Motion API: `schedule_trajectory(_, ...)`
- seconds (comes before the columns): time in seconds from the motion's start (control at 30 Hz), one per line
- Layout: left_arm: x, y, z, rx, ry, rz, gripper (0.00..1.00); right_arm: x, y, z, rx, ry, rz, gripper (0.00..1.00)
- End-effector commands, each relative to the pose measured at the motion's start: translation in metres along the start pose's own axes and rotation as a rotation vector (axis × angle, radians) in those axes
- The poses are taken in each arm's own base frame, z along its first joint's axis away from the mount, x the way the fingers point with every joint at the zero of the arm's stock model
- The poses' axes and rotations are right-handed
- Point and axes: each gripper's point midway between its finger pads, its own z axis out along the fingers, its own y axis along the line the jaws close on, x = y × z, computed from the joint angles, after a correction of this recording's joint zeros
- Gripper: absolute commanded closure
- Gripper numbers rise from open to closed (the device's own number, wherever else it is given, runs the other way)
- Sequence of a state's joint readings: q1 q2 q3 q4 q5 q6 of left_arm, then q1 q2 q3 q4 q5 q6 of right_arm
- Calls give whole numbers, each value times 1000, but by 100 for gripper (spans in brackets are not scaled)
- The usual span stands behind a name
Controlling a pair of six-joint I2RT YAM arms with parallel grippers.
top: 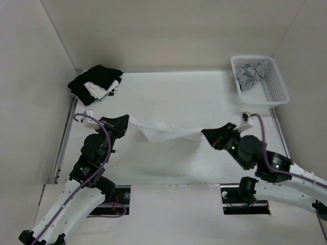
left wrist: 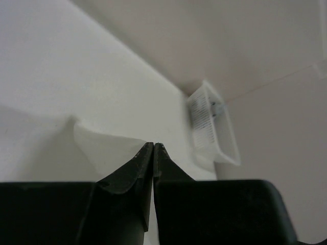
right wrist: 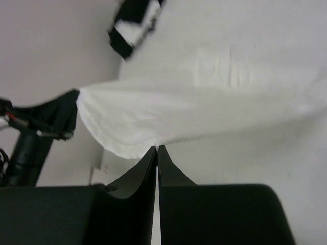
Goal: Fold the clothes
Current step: Flatten the tank top out
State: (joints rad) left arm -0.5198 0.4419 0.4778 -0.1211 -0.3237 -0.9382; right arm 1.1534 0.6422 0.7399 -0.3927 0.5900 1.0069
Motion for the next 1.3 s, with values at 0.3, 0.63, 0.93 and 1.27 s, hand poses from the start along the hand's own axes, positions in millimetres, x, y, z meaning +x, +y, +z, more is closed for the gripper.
schedule_trajectory(0.3, -138, -124, -61, 254, -343, -8, 99, -150, 79, -79, -141, -332, -190, 93)
schedule_trajectory(0.63, -101, -101, 12, 109, -297, 59, 99, -152, 68, 35, -122, -295, -280, 93)
schedule_trajectory(0.93, -158, -126, 125, 93, -355, 84, 99, -257, 92, 119, -152, -350, -265, 94)
schedule_trajectory(1.27, -202, -146, 131, 169, -384, 57, 99, -285, 114, 102, -191, -374, -289, 93)
